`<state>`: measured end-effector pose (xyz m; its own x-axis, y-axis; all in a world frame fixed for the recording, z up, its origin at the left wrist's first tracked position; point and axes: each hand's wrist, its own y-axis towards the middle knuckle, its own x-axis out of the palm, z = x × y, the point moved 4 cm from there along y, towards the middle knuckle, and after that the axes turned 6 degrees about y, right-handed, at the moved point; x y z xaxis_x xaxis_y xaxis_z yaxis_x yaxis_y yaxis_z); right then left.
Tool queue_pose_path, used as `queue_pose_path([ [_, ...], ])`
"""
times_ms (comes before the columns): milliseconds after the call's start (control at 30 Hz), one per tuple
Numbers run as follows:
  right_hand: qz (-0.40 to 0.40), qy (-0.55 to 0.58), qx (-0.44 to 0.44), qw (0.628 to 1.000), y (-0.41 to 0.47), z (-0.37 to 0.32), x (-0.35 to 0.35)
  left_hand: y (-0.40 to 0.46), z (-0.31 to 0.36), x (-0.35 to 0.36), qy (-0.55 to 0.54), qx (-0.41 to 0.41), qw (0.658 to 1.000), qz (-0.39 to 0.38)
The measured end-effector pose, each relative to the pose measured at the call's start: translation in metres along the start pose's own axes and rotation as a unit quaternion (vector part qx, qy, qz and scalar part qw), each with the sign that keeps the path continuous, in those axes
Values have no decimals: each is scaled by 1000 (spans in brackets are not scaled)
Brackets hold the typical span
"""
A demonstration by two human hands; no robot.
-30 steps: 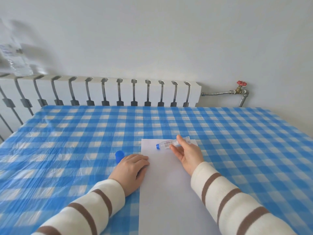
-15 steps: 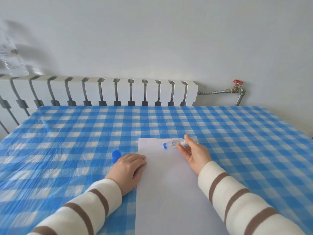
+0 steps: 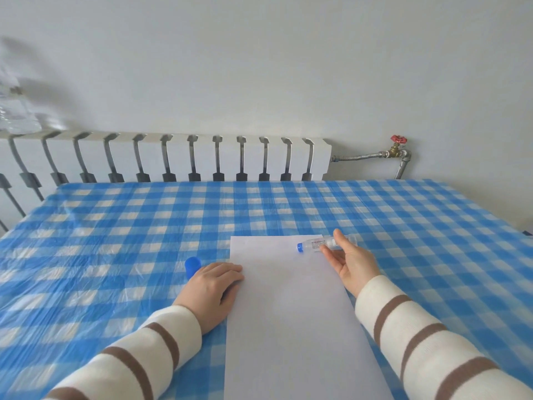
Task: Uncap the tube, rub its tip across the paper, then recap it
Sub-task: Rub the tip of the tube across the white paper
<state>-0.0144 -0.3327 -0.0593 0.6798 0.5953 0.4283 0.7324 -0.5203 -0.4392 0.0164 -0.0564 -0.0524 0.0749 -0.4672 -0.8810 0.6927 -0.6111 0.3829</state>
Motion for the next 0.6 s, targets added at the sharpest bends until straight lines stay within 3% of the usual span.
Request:
queue_pose_path([
  [600, 39, 17, -29, 999, -1, -22, -36, 0, 0, 1, -2, -1, 1000, 2],
])
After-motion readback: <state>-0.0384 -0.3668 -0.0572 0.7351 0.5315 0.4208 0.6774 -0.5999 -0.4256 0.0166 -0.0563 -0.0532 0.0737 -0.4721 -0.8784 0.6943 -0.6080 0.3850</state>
